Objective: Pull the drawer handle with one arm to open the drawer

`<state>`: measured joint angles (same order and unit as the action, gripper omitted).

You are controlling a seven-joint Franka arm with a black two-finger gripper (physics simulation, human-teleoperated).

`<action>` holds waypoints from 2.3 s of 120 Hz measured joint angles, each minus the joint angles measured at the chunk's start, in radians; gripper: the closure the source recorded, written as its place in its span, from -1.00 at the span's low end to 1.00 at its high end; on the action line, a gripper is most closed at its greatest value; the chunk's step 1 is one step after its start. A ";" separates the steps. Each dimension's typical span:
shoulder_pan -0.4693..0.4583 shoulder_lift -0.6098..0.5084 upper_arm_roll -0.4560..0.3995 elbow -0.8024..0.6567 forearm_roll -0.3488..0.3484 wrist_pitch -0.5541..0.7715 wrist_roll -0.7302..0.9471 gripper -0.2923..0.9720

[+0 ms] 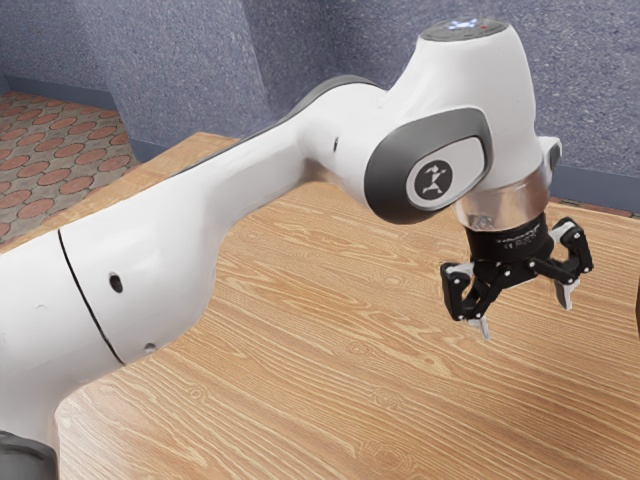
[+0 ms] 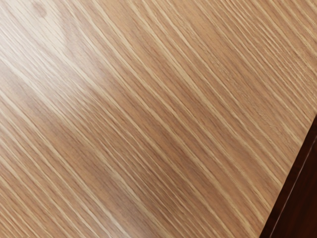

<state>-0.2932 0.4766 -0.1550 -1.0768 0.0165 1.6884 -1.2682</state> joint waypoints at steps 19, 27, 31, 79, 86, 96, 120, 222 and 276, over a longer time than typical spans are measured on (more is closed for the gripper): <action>0.006 0.052 -0.028 0.040 -0.001 0.096 0.052 -0.54; 0.005 0.060 -0.034 0.055 -0.001 0.124 0.070 -0.53; 0.005 0.061 -0.035 0.058 -0.001 0.135 0.079 -0.53; -0.003 0.076 -0.049 0.048 0.000 0.252 0.180 -0.52; -0.002 0.080 -0.049 0.046 0.000 0.264 0.201 -0.52; -0.001 0.086 -0.049 0.041 0.001 0.284 0.231 -0.52; 0.000 0.093 -0.049 0.029 0.004 0.339 0.316 -0.51; 0.008 0.052 -0.042 -0.094 0.006 0.431 0.466 -0.17; 0.023 -0.003 -0.033 -0.161 -0.001 0.438 0.491 -0.13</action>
<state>-0.2704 0.4735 -0.1883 -1.2375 0.0154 2.1263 -0.7775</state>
